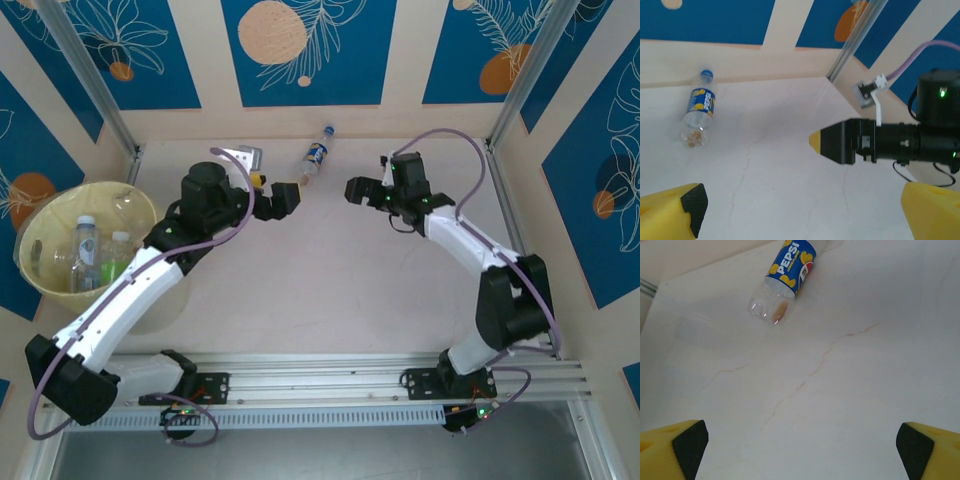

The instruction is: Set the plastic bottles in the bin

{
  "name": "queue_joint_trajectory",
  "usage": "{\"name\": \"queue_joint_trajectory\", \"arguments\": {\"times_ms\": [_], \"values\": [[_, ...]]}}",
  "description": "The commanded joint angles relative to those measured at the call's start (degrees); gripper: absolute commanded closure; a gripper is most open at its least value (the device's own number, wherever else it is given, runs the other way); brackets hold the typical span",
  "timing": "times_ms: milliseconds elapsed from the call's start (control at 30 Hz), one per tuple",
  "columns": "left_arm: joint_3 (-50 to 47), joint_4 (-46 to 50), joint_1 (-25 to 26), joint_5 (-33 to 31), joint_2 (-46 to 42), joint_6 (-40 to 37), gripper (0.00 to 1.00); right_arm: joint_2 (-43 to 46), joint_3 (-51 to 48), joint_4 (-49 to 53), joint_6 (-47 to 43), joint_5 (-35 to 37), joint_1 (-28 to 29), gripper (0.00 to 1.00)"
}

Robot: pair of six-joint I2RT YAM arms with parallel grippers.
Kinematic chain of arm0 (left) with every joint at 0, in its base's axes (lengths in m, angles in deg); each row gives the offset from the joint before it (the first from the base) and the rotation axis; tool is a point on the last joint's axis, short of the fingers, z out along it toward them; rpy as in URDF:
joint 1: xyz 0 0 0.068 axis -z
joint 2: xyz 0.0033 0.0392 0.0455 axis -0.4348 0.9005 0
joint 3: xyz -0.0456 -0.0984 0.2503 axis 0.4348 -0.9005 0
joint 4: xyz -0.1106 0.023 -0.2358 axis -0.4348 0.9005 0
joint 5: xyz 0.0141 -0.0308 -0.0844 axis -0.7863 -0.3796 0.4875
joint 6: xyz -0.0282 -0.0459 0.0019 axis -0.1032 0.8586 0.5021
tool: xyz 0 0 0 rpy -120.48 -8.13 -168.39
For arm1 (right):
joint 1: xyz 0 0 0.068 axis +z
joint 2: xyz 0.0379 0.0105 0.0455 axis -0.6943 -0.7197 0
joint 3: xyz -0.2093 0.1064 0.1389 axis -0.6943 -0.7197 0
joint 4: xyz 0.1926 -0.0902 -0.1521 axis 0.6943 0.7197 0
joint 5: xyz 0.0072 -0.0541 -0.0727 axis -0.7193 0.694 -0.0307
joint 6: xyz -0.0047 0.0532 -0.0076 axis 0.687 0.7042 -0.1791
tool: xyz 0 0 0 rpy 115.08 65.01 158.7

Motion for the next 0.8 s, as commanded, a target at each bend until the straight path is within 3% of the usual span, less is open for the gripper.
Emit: {"name": "queue_joint_trajectory", "arguments": {"times_ms": [0,167,267,533,767], "values": [[-0.9,-3.9,0.4,-2.0,1.8,0.6,0.00,-6.5,8.3,5.2,-2.6,-1.2,0.0,0.02],[-1.6,-2.9,0.4,-6.1,3.3,1.1,0.00,-17.1,19.3,7.4,0.4,-2.4,1.0,0.03],[-2.1,-3.2,0.4,-11.5,5.0,-0.4,0.00,-20.7,23.8,8.7,3.8,2.1,1.4,0.02],[5.7,-4.5,0.3,-16.4,22.7,-6.7,0.00,-17.8,21.1,6.8,7.4,3.2,1.3,0.01],[19.7,-4.4,-1.0,-16.9,40.7,-10.2,0.00,-6.7,10.0,4.6,8.6,8.1,-0.7,0.01]]}}
